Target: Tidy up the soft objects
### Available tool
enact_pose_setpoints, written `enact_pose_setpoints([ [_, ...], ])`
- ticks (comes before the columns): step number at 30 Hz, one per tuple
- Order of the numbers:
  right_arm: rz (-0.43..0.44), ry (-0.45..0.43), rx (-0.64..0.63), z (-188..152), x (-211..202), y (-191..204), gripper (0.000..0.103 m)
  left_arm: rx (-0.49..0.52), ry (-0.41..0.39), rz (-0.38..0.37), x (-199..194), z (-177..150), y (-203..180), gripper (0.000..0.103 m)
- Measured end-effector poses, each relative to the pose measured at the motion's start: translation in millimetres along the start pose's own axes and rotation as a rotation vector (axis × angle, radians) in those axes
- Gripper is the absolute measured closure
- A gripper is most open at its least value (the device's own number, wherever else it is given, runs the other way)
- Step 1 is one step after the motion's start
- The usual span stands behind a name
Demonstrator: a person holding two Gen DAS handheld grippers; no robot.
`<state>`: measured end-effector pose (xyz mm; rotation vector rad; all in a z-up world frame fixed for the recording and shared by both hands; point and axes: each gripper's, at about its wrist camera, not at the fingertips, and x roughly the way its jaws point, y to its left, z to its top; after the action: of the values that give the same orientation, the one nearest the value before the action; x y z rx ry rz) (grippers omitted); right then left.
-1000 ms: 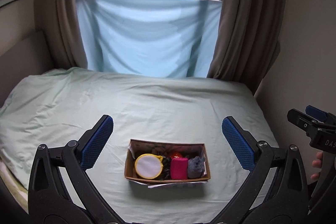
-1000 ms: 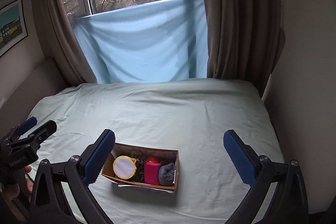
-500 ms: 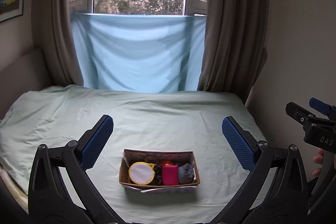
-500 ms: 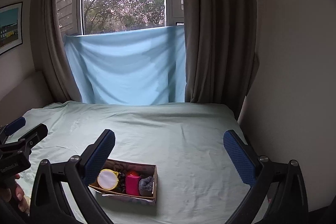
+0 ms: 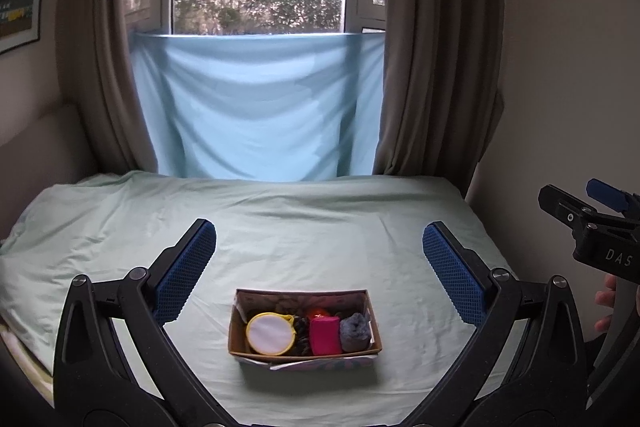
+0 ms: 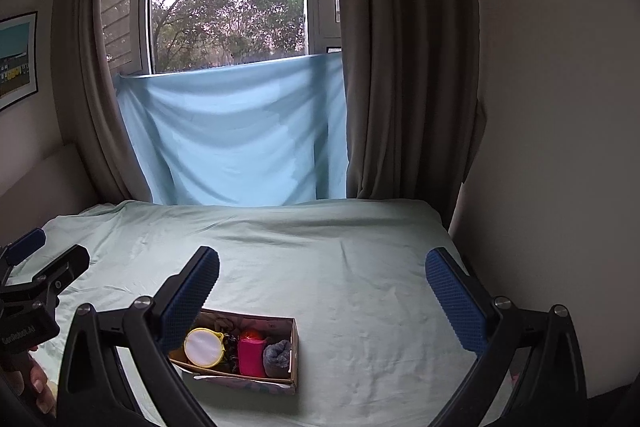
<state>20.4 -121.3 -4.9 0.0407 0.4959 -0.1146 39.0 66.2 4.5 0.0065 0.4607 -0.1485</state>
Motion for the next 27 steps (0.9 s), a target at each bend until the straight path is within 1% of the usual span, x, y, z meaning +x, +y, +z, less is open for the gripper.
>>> enact_pose_setpoints([
  [27,-0.003,-0.016,0.011,1.8,2.0,-0.3,0.000,0.000,-0.023,0.006,-3.5,-0.7,-3.2,0.000],
])
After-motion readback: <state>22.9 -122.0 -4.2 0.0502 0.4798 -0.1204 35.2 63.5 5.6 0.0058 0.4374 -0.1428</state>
